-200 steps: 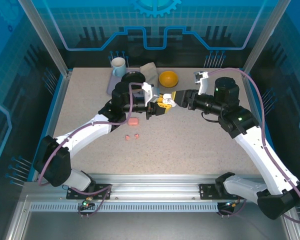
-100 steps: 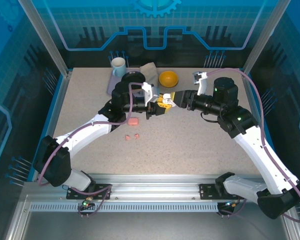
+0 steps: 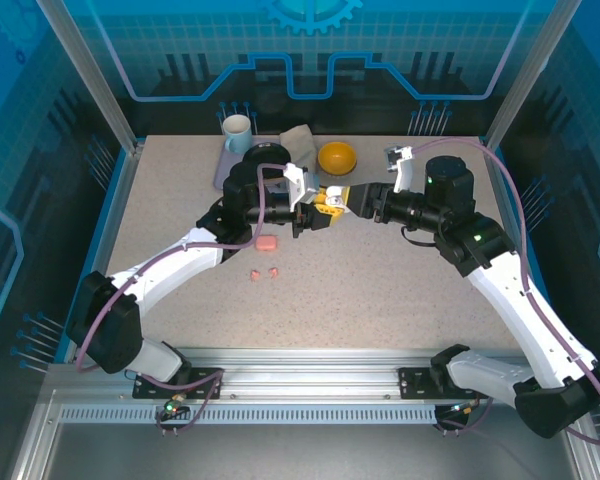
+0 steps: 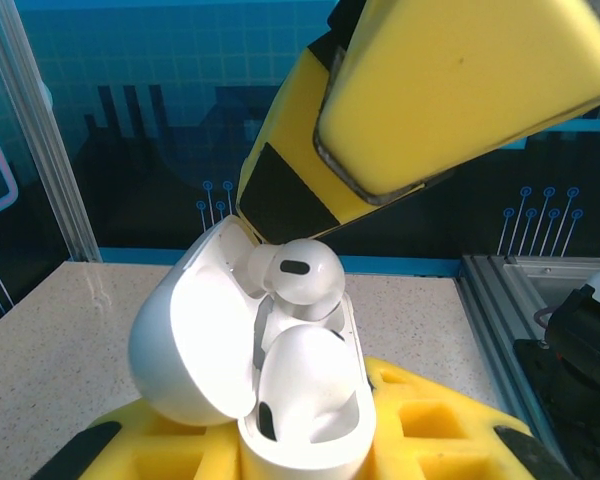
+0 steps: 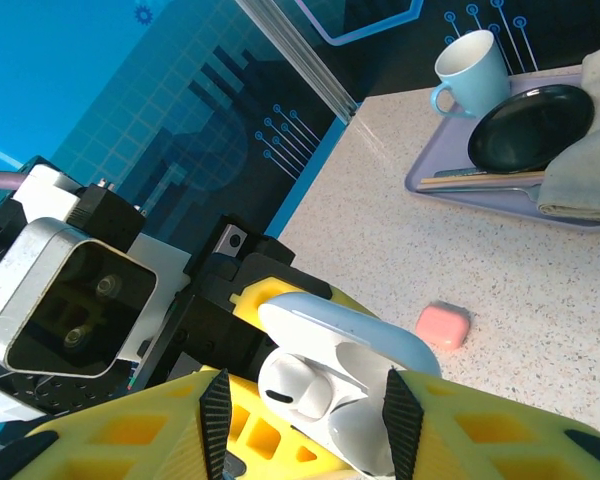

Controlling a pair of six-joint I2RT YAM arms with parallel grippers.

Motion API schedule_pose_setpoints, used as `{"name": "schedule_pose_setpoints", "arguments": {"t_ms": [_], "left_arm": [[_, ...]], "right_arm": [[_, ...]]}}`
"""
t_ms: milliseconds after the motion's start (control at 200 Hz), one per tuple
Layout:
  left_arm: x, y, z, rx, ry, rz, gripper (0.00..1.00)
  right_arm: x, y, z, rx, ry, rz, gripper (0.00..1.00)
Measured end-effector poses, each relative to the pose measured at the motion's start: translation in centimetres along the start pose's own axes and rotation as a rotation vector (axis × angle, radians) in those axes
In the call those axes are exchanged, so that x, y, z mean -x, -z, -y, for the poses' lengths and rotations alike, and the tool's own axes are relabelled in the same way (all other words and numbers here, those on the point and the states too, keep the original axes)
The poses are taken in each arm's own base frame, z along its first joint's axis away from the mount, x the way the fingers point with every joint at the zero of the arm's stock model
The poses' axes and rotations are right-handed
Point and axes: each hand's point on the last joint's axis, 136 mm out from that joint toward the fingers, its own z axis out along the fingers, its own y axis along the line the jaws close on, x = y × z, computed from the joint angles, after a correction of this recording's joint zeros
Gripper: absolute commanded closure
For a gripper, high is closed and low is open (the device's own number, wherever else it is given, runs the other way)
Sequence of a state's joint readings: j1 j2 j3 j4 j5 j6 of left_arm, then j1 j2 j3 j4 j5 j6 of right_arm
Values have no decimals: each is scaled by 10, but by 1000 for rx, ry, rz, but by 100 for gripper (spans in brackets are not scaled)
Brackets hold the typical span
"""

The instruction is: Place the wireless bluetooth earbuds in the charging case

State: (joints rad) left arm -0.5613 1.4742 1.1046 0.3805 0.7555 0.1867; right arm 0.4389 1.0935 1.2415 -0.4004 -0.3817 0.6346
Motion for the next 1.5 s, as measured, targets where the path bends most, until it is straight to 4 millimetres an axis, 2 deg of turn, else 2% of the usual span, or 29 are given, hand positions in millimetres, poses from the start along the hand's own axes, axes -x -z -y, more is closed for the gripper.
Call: {"name": "schedule_pose_setpoints", "arguments": {"t_ms": [185, 435, 695, 880, 1010, 1296, 1416, 1501], "left_arm": [[-2, 0, 0, -1, 7, -7, 100], [-4, 0, 0, -2, 15, -14, 100], [-2, 0, 0, -1, 10, -9, 100], [-1, 0, 0, -1, 9, -8, 100], [-1, 0, 0, -1, 9, -8, 100], [-1, 0, 0, 1, 10, -9, 100], [-1, 0, -2, 4, 10, -9, 100], [-2, -1, -1, 2, 11, -10, 100]], "right_arm": [[-2, -6, 0, 19, 12, -19, 53], [-6, -9, -12, 105, 61, -55, 54], [0, 12, 3, 39, 57, -7, 53], [4, 22, 0, 35, 69, 26, 53], [3, 20, 1, 35, 65, 19, 53], [-2, 1, 11, 39, 39, -32, 55], [0, 1, 9, 42, 48, -28, 55], [0, 1, 0, 61, 64, -29, 55]]}}
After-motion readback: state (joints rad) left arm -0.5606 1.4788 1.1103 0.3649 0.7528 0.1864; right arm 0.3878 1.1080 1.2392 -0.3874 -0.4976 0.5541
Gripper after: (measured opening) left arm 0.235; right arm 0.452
